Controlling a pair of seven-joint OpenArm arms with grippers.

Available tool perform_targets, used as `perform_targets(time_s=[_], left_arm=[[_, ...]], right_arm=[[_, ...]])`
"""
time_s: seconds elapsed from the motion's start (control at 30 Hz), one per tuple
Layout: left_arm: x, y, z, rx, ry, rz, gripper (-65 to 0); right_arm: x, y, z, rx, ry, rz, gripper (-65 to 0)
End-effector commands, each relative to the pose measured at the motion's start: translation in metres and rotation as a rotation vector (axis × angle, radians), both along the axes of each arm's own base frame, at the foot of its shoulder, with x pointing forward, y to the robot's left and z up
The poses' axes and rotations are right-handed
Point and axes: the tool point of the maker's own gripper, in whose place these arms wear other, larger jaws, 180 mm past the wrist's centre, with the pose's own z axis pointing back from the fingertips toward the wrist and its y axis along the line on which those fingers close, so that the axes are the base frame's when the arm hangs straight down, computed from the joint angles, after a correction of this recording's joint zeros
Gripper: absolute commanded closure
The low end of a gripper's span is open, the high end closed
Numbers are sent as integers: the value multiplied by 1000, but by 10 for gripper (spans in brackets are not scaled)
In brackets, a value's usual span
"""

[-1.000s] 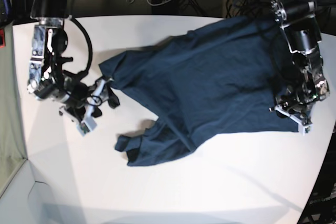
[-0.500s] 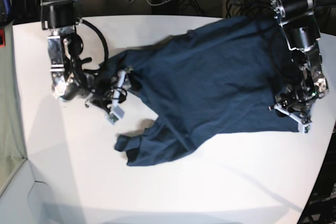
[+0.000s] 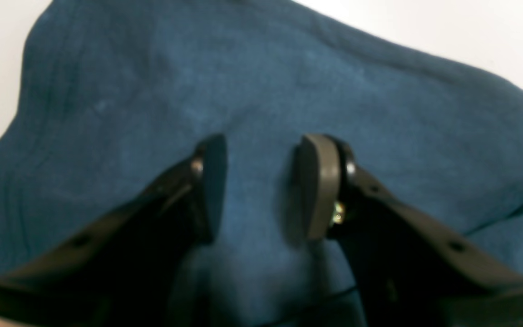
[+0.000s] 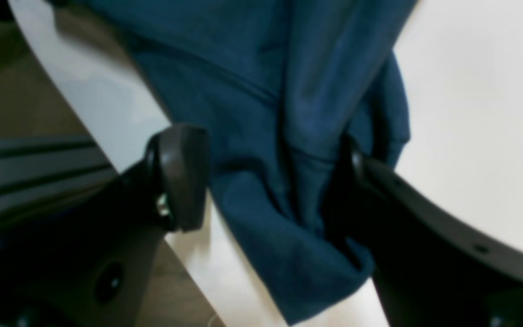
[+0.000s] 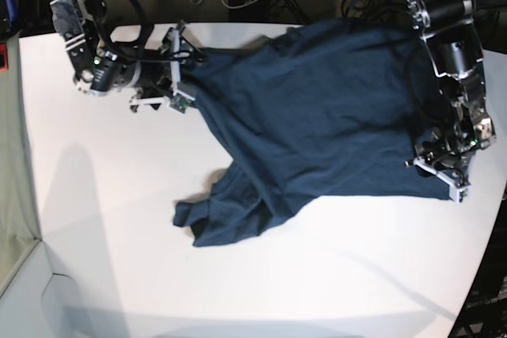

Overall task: Layout the t-shirt on the table in an organized manner, then fold the t-shirt properly
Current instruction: 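Drag the held shirt edge with the right gripper away from the left gripper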

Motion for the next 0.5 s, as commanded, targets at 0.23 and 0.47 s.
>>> perform_targets(time_s=[0.23, 0.47], left_arm=[[-5, 5, -1, 5, 35, 3, -266], [-7, 7, -2, 10, 40, 4, -266]], right_arm=[[-26, -2, 42, -21, -106, 130, -386], [8, -19, 68, -37, -216, 63, -385]])
